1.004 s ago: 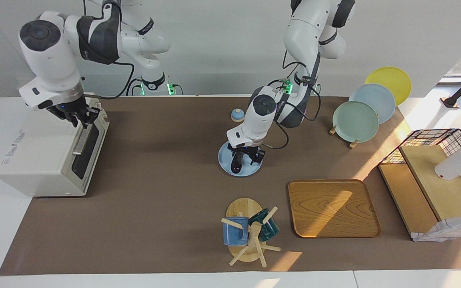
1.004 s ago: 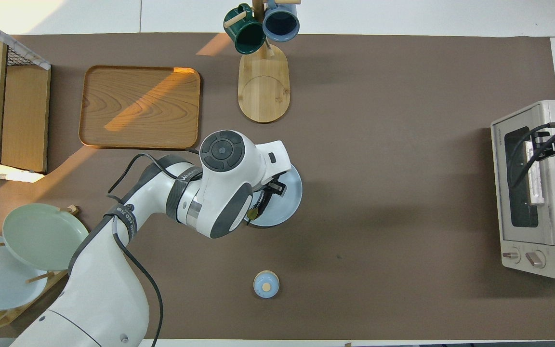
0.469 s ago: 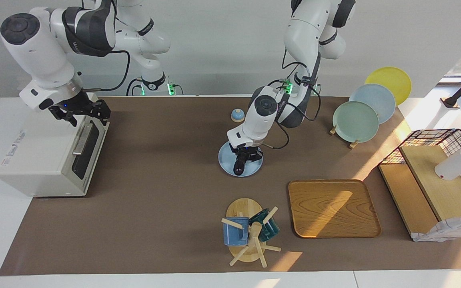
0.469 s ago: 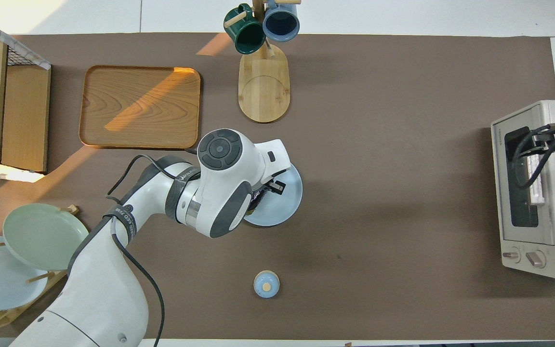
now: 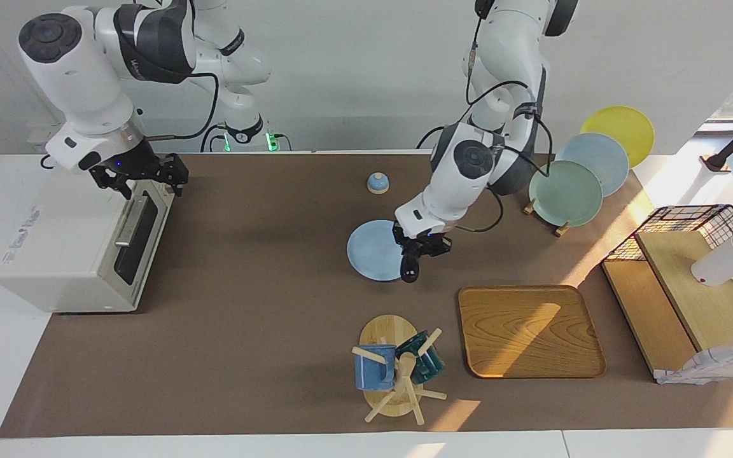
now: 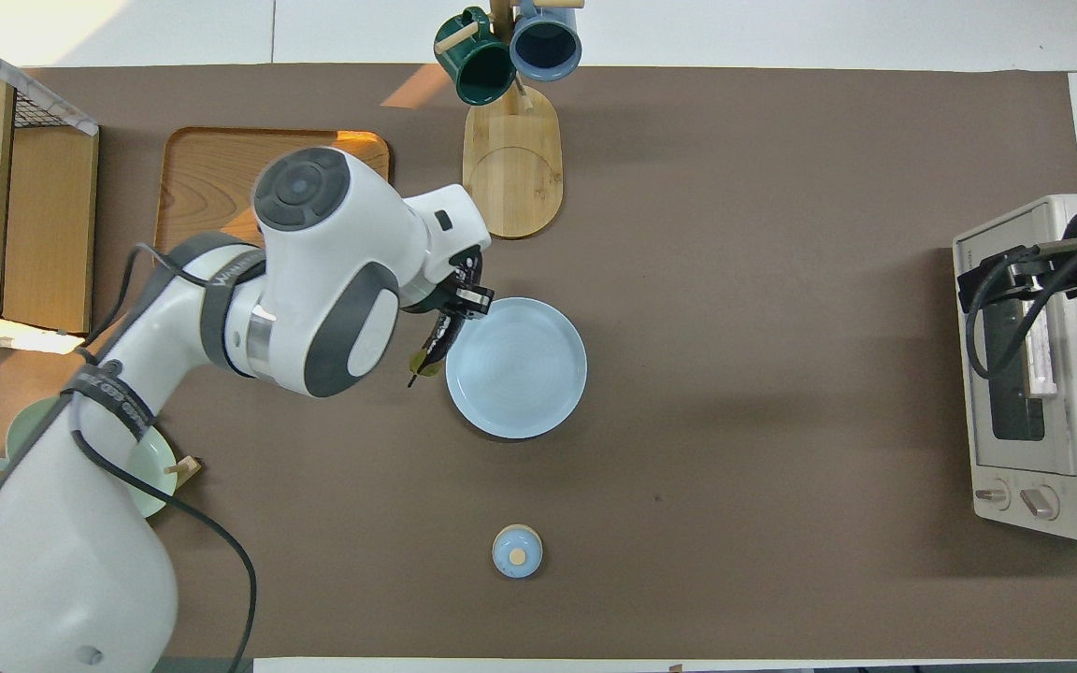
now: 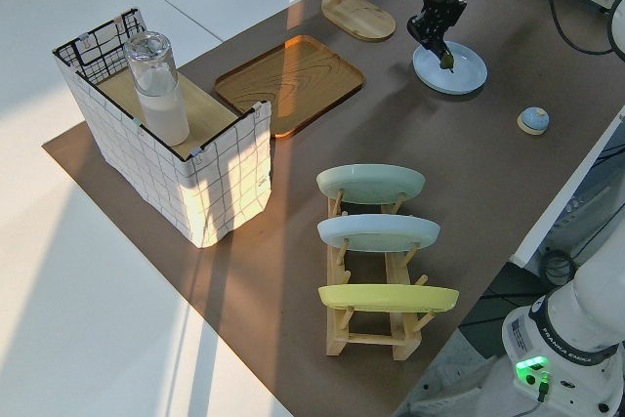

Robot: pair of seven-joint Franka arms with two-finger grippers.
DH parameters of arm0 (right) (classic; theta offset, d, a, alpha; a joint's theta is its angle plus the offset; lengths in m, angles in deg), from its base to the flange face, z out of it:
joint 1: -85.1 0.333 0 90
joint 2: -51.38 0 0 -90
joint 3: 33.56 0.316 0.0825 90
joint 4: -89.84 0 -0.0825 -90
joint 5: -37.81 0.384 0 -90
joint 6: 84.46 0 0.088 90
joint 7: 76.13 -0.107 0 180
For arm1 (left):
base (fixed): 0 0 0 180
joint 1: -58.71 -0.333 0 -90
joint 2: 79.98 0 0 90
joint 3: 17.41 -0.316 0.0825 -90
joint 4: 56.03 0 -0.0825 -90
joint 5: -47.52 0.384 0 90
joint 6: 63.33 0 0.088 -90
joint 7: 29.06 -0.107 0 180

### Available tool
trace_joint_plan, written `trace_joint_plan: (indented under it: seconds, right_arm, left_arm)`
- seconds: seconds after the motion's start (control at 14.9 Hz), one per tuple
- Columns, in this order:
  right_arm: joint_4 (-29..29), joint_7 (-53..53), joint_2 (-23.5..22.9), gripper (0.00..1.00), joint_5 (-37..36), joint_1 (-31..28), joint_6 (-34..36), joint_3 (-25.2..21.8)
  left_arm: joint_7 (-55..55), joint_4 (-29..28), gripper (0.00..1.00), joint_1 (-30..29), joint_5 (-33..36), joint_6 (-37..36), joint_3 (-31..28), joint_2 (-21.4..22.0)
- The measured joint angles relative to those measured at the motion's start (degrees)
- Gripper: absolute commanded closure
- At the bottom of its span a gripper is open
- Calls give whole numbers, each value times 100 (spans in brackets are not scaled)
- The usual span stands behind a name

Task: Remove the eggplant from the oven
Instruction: 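Carry the eggplant with the left gripper over the wooden tray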

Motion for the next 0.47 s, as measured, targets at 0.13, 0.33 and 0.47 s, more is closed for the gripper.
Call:
trace_joint_plan:
  seconds: [0.13,0.33,0.47]
  right_arm:
    - [-21,-5,46,0,0,-10,1,-26]
    - [-26,-5,87,0,7,-3,1,-43]
    - [-14,-5,88,0,27,18,1,-38]
  left_arm:
    - [-11,185,100,-419,0,-129,-12,-10]
    - [-14,211,100,-872,1,-133,-30,-64]
    - [-14,211,100,-1120,2,-131,-58,-142]
